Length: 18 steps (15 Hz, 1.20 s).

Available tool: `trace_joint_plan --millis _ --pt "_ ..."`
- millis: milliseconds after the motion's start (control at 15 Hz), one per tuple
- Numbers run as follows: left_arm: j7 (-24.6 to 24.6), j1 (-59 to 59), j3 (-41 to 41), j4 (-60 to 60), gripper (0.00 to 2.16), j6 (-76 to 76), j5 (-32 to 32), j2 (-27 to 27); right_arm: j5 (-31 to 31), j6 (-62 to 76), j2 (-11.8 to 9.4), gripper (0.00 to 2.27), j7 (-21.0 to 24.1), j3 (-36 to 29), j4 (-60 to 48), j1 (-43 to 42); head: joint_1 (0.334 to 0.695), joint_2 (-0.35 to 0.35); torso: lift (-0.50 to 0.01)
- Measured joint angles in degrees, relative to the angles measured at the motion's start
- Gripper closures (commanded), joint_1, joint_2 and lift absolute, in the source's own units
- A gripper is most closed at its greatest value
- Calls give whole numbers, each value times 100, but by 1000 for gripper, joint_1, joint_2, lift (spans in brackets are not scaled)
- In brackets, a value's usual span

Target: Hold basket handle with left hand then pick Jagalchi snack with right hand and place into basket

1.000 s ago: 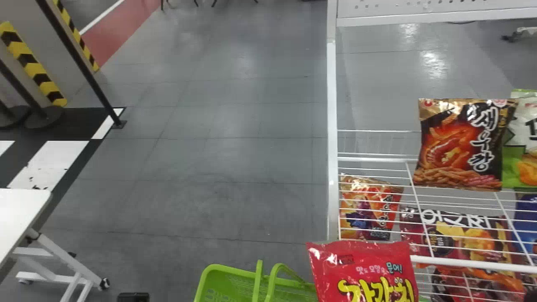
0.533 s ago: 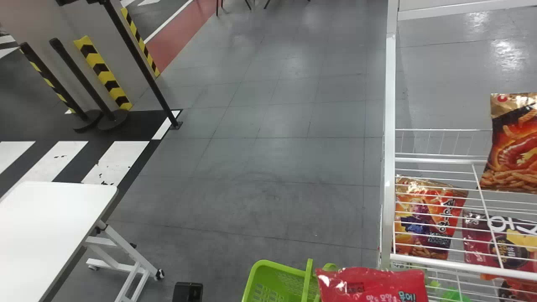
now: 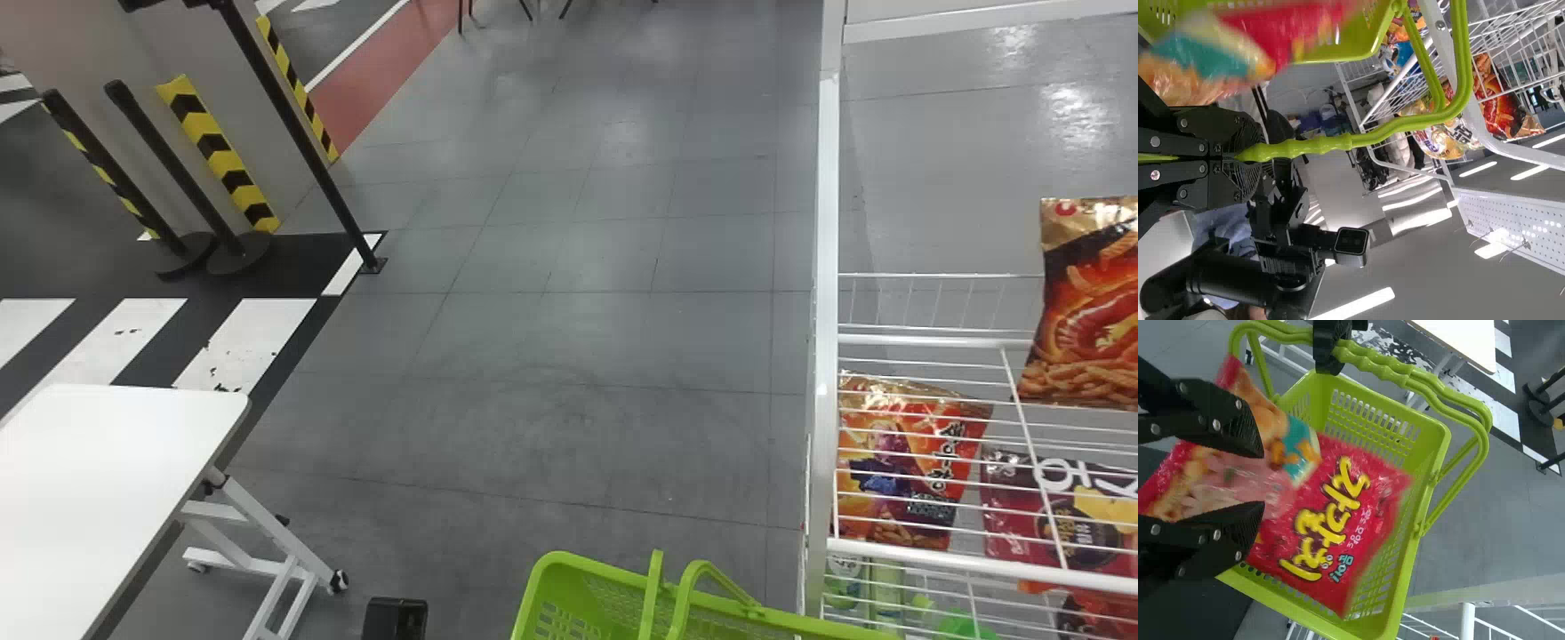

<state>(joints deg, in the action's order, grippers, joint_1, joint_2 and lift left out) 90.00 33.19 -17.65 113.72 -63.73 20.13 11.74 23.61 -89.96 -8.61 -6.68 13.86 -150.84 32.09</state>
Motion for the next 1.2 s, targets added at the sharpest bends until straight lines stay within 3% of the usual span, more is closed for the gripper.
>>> trace_joint_plan --millis 200,400,733,800,1200 --pt "0 12 -12 1 2142 11 0 3 -74 0 -1 63 -26 -178 -31 33 695 350 -9" --pt "0 12 -23 -6 2142 14 0 1 -85 181 -1 63 -369 -709 -118 287 695 332 -9" --pt "0 6 -28 -47 2142 16 0 -2 -302 1446 113 70 -858 -1742 131 697 695 141 -9" --pt "0 1 -28 -57 2142 19 0 -3 -304 1744 193 76 -1001 -1968 298 739 695 68 -9" --pt "0 -14 -13 -80 2142 19 0 -4 -287 5131 330 83 -1493 -2391 1796 931 695 -80 -9"
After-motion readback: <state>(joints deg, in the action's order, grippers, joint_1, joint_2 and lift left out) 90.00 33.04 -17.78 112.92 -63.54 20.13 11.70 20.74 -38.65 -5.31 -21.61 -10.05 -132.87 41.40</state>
